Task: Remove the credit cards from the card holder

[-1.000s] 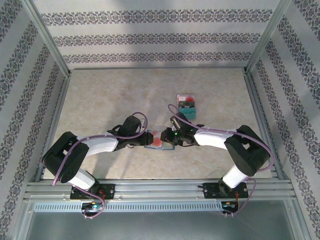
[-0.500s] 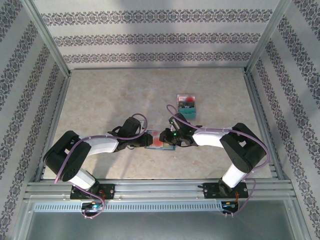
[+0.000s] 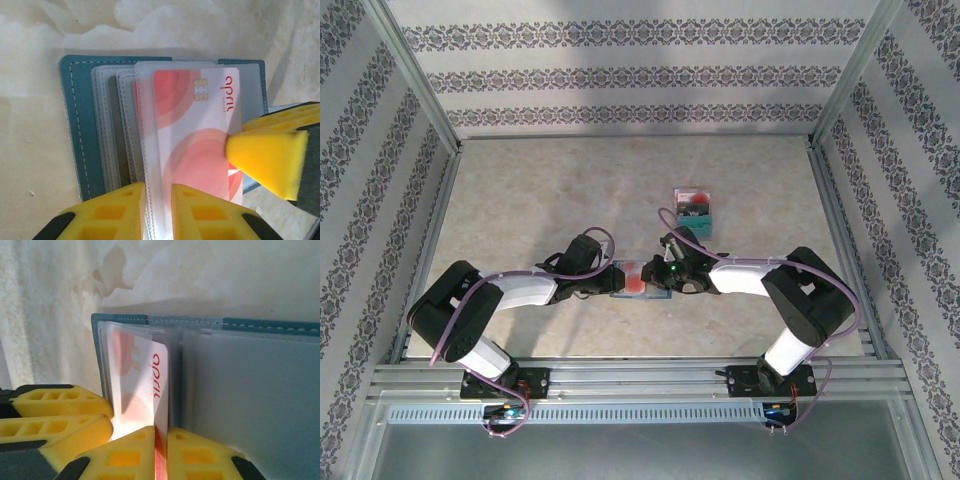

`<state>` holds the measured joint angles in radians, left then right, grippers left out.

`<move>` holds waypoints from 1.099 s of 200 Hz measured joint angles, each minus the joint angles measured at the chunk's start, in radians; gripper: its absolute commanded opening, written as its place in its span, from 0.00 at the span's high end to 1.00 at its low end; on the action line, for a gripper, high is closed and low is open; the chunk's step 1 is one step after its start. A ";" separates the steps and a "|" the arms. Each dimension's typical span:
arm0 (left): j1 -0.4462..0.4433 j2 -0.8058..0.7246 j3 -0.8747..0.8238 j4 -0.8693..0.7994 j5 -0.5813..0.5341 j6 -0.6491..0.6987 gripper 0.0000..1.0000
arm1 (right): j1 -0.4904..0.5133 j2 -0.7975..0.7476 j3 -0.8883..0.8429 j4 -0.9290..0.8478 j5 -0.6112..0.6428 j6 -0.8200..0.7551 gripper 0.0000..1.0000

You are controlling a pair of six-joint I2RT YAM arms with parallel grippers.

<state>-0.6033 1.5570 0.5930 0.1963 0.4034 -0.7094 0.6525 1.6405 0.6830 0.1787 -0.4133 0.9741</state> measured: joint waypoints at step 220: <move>-0.006 -0.004 0.133 -0.075 0.001 0.067 0.78 | -0.061 -0.041 -0.025 -0.005 -0.026 -0.019 0.93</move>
<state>-0.6090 1.5532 0.7261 0.1211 0.4042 -0.6426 0.5915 1.5993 0.6582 0.1734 -0.4393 0.9546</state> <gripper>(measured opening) 0.221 0.073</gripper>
